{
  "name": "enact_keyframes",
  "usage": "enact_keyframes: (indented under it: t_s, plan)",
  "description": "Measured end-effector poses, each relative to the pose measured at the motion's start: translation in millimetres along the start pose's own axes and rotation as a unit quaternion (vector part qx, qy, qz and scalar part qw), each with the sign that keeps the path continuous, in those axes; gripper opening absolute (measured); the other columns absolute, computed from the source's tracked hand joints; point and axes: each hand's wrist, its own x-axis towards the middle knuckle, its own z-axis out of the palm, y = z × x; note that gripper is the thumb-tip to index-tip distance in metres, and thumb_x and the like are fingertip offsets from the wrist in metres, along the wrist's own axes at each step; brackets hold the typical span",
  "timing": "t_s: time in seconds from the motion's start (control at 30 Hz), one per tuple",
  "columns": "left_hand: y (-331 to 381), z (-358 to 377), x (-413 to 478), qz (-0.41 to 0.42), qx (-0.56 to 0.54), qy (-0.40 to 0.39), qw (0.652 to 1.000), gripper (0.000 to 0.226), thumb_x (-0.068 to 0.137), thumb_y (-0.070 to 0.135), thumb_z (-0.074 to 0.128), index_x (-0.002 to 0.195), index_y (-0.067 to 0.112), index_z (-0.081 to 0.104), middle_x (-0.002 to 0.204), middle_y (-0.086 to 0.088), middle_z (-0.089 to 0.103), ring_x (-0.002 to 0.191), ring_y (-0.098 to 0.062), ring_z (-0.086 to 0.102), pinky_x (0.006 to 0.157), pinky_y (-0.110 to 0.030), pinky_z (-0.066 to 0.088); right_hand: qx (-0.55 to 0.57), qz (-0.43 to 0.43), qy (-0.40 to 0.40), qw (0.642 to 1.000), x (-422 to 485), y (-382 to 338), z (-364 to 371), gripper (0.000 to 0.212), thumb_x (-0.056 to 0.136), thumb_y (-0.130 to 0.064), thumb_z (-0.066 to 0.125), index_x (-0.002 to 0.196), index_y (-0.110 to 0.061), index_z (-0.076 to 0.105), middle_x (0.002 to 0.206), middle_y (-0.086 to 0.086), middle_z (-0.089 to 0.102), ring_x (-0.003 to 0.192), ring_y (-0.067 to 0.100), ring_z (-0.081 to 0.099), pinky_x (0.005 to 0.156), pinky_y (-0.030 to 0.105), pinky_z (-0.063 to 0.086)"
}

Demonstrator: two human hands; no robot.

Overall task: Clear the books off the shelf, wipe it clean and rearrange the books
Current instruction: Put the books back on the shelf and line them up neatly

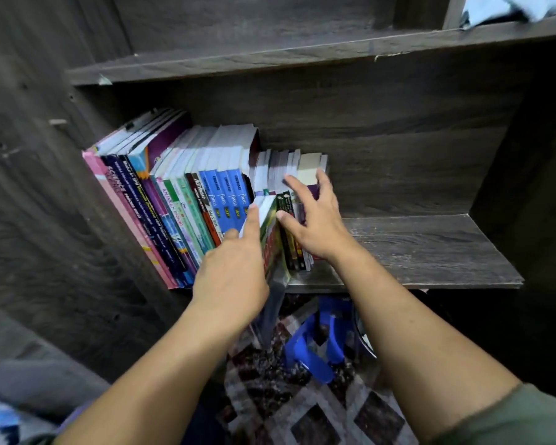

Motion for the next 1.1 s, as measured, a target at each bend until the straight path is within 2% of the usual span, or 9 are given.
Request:
enact_keyframes:
  t_s: [0.1, 0.2, 0.37, 0.5, 0.67, 0.83, 0.93, 1.0, 1.1]
  plan:
    - [-7, 3, 3, -0.011, -0.012, 0.002, 1.0, 0.094, 0.091, 0.017, 0.059, 0.153, 0.027, -0.011, 0.127, -0.013, 0.048, 0.101, -0.033, 0.059, 0.078, -0.039, 0.044, -0.052, -0.035, 0.025, 0.998, 3, -4, 6, 0.058, 0.091, -0.049, 0.056, 0.142, -0.055, 0.028, 0.159, -0.003, -0.019, 0.146, 0.036, -0.012, 0.116, 0.061, 0.012]
    - [-12, 3, 8, -0.009, -0.018, 0.003, 1.0, 0.094, 0.091, 0.017, 0.06, 0.153, 0.028, -0.01, 0.129, -0.013, 0.048, 0.102, -0.031, 0.059, 0.075, -0.037, 0.044, -0.053, -0.038, 0.033, 0.997, 5, -6, 10, 0.047, 0.092, -0.044, 0.057, 0.135, -0.051, 0.04, 0.159, -0.005, -0.015, 0.145, 0.037, -0.014, 0.114, 0.064, 0.012]
    - [-13, 5, 11, -0.003, -0.015, 0.003, 1.0, 0.095, 0.091, 0.017, 0.06, 0.152, 0.03, -0.012, 0.129, -0.012, 0.048, 0.103, -0.03, 0.059, 0.083, -0.041, 0.049, -0.049, -0.027, 0.065, 0.996, 11, -6, 8, 0.039, 0.085, -0.039, 0.058, 0.123, -0.042, 0.046, 0.153, 0.005, 0.013, 0.144, 0.033, -0.002, 0.109, 0.065, 0.022]
    - [-17, 4, 12, 0.011, -0.021, -0.004, 1.0, 0.095, 0.092, 0.016, 0.059, 0.152, 0.032, -0.013, 0.139, -0.014, 0.044, 0.109, -0.032, 0.058, 0.089, -0.044, 0.051, -0.041, 0.007, 0.106, 0.993, 12, 2, 7, 0.04, 0.081, -0.04, 0.066, 0.118, -0.038, 0.048, 0.144, 0.007, 0.024, 0.14, 0.033, 0.003, 0.105, 0.064, 0.028]
    - [-16, -4, 9, 0.045, -0.031, 0.006, 0.998, 0.087, 0.095, 0.022, 0.055, 0.152, 0.031, -0.01, 0.131, -0.011, 0.05, 0.104, -0.029, 0.059, 0.087, -0.041, 0.051, -0.047, 0.026, 0.116, 0.992, 14, 0, 5, 0.045, 0.076, -0.027, 0.07, 0.114, -0.036, 0.05, 0.147, 0.007, 0.023, 0.14, 0.032, 0.005, 0.105, 0.063, 0.027]
    - [-11, -17, 7, 0.096, -0.067, 0.002, 0.993, 0.08, 0.097, 0.031, 0.05, 0.154, 0.032, -0.005, 0.141, -0.006, 0.047, 0.122, -0.024, 0.052, 0.101, -0.038, 0.042, -0.051, 0.057, 0.147, 0.986, 14, 17, -19, 0.045, 0.072, -0.024, 0.071, 0.112, -0.03, 0.051, 0.15, 0.006, 0.024, 0.138, 0.032, 0.008, 0.103, 0.061, 0.031]
    - [-1, -19, 15, 0.1, -0.077, 0.019, 0.992, 0.078, 0.097, 0.028, 0.051, 0.155, 0.03, -0.002, 0.13, -0.007, 0.053, 0.109, -0.022, 0.056, 0.095, -0.037, 0.044, -0.051, 0.082, 0.154, 0.983, 12, 29, -30, 0.047, 0.071, -0.022, 0.07, 0.113, -0.031, 0.049, 0.146, 0.002, 0.029, 0.137, 0.032, 0.008, 0.101, 0.06, 0.034]
    - [8, -17, 27, 0.082, -0.067, 0.035, 0.994, 0.078, 0.097, 0.024, 0.052, 0.155, 0.028, -0.001, 0.123, -0.009, 0.054, 0.098, -0.023, 0.057, 0.086, -0.036, 0.045, -0.045, 0.086, 0.159, 0.983, 11, 33, -34, 0.048, 0.072, -0.022, 0.07, 0.114, -0.03, 0.049, 0.144, 0.001, 0.032, 0.137, 0.033, 0.007, 0.102, 0.058, 0.033]
    - [20, -13, 47, 0.032, -0.057, 0.046, 0.997, 0.082, 0.093, 0.017, 0.057, 0.154, 0.026, 0.003, 0.122, -0.013, 0.051, 0.094, -0.028, 0.057, 0.071, -0.037, 0.04, -0.044, 0.074, 0.156, 0.984, 9, 35, -35, 0.05, 0.073, -0.022, 0.071, 0.118, -0.027, 0.05, 0.142, 0.0, 0.035, 0.136, 0.033, 0.007, 0.105, 0.053, 0.029]
